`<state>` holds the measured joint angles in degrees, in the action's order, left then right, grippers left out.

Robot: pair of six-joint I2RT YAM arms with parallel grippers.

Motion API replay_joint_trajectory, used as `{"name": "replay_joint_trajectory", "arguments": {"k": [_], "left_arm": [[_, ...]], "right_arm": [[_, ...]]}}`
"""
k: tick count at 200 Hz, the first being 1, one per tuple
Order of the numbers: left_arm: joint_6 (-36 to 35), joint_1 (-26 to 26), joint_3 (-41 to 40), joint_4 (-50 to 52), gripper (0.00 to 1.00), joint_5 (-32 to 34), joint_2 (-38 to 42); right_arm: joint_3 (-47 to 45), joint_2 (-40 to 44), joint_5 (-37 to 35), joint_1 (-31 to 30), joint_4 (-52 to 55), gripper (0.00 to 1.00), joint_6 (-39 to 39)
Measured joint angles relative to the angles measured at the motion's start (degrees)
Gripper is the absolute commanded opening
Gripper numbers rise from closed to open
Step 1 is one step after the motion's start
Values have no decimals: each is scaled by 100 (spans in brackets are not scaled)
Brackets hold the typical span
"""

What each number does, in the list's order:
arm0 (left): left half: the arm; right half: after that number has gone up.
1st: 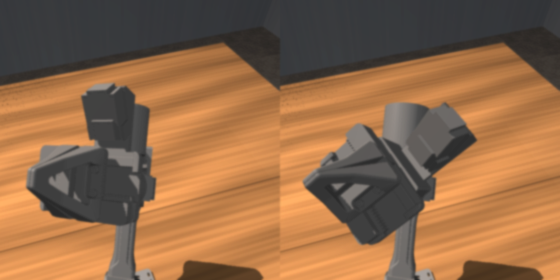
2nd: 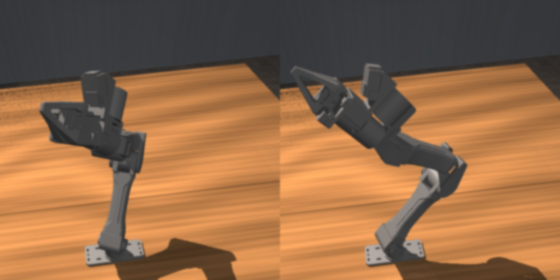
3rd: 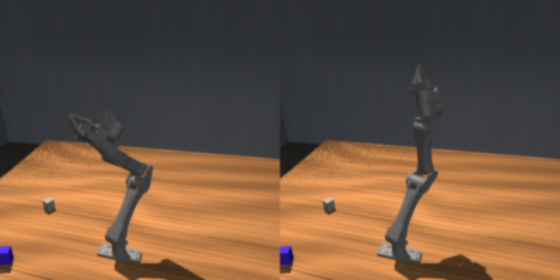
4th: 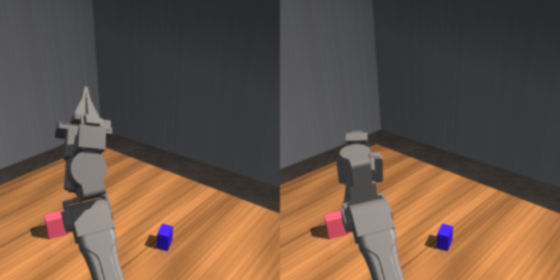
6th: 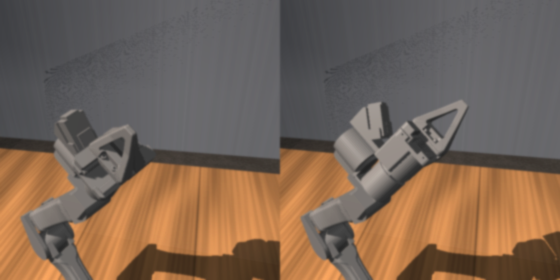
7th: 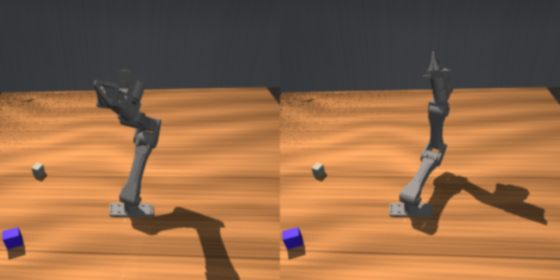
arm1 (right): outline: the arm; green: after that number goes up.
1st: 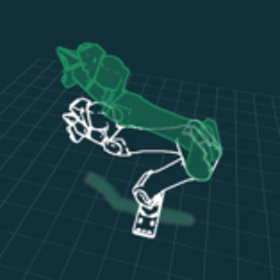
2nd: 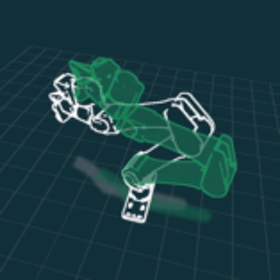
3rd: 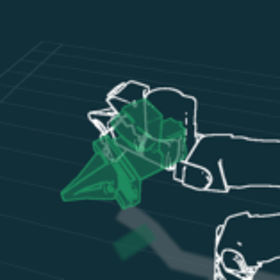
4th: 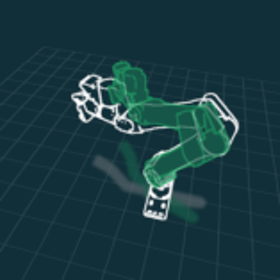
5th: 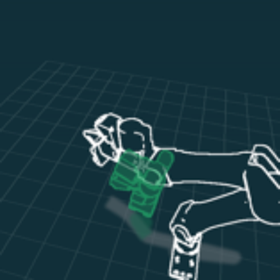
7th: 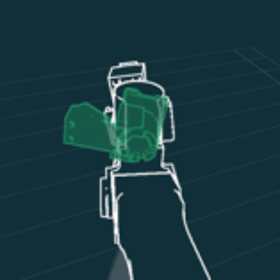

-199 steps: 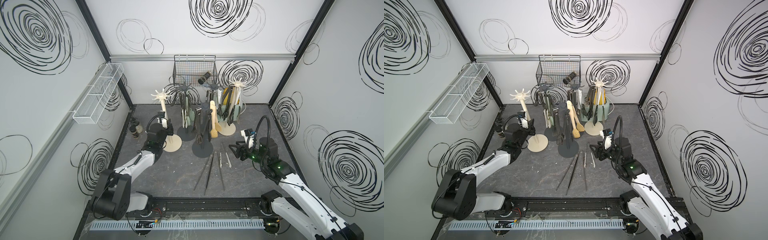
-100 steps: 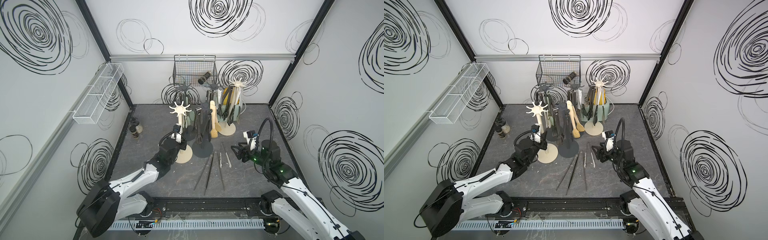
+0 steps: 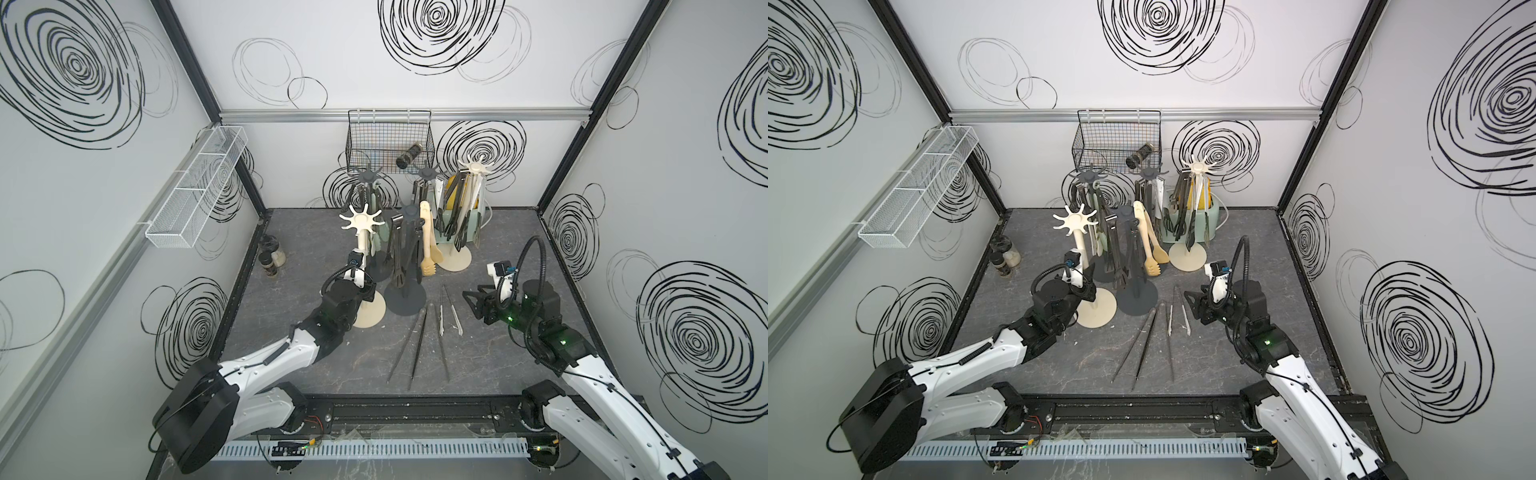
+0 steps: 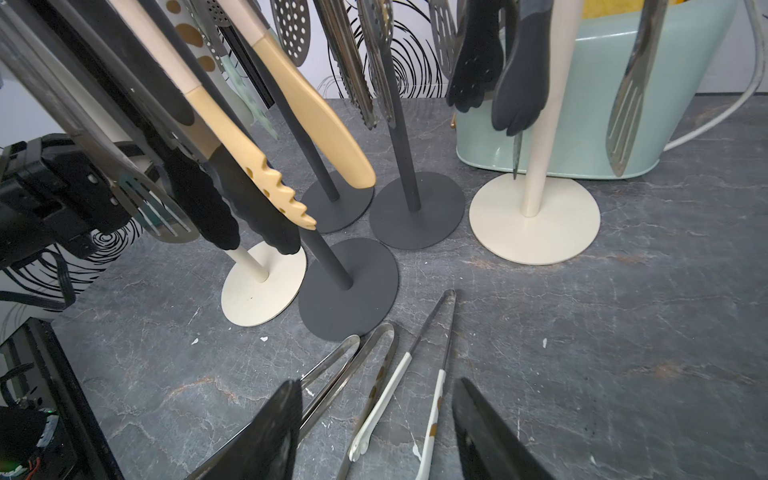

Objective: Hang food tongs on kitchen utensil racks
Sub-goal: Move the rack to the center of the board.

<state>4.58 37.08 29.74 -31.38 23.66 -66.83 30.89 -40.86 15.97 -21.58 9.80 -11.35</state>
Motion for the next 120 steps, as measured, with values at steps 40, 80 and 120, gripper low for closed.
{"name": "replay_joint_trajectory", "arguments": {"k": [40, 80, 120], "left_arm": [[107, 42, 0, 162, 45, -22, 74], [173, 42, 0, 299, 51, 7, 160], [264, 42, 46, 752, 56, 177, 269]], "right_arm": [[0, -15, -31, 2, 2, 61, 2], [-2, -57, -37, 4, 2, 61, 0], [-2, -125, -37, 4, 2, 61, 2]]}}
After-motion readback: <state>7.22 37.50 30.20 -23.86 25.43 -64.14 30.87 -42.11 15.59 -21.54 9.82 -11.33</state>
